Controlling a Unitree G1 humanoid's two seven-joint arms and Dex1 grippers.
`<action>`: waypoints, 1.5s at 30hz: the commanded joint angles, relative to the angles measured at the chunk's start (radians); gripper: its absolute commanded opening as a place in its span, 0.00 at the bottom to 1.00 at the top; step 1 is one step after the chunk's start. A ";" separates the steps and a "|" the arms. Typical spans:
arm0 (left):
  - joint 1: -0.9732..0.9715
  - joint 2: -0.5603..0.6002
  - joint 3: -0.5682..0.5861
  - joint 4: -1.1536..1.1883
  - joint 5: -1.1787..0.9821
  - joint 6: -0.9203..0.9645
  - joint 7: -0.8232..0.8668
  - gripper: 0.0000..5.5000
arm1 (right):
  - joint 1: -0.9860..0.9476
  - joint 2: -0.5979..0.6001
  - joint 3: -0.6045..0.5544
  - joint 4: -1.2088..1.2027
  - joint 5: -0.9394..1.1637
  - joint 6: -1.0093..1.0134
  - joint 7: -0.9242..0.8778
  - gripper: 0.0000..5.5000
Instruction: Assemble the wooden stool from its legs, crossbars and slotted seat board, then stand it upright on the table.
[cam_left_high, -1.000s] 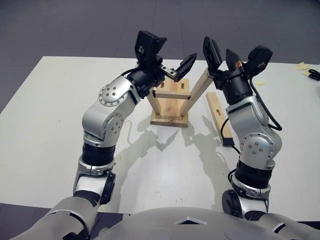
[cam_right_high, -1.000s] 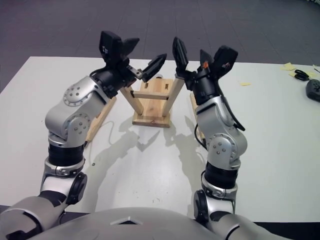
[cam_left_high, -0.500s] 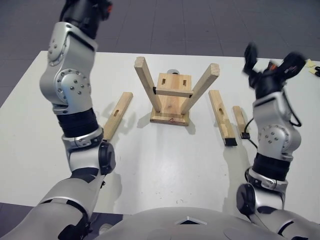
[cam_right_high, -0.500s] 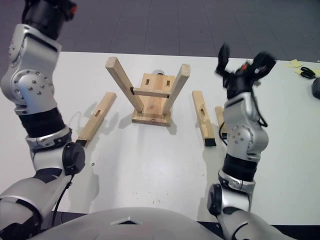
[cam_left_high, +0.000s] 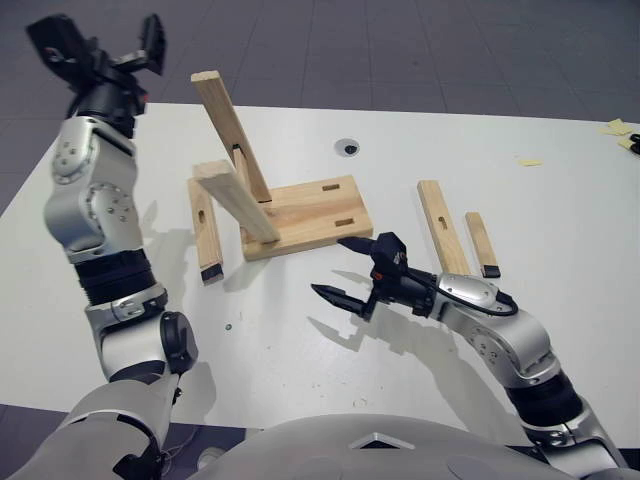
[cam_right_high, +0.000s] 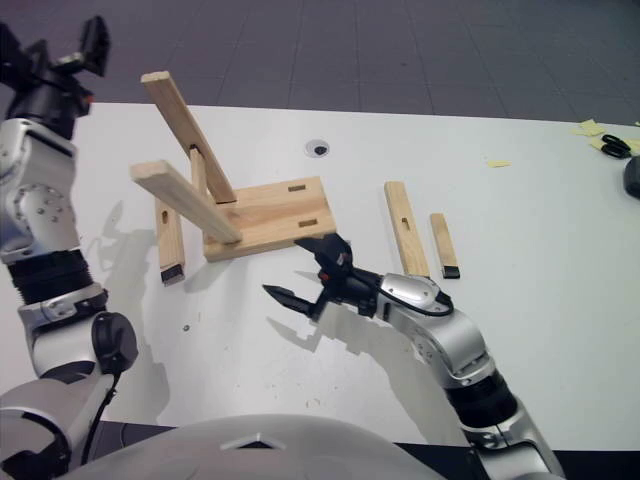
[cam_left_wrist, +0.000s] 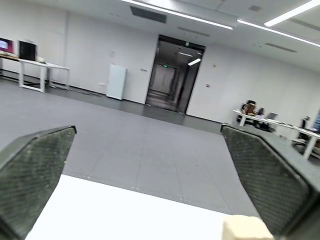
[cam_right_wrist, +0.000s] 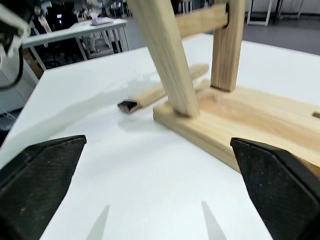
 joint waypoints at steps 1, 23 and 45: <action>-0.014 0.012 -0.007 0.030 0.008 -0.025 -0.005 0.98 | -0.070 0.045 -0.055 0.068 -0.047 -0.031 -0.046 0.98; 0.352 0.141 0.040 -0.350 -0.667 0.481 -0.305 0.98 | -0.139 0.256 -0.325 0.266 -0.206 -0.119 -0.410 0.98; 0.103 0.145 -0.395 0.134 0.080 -0.075 -0.416 0.98 | -0.164 0.303 -0.254 0.268 -0.260 -0.114 -0.373 0.98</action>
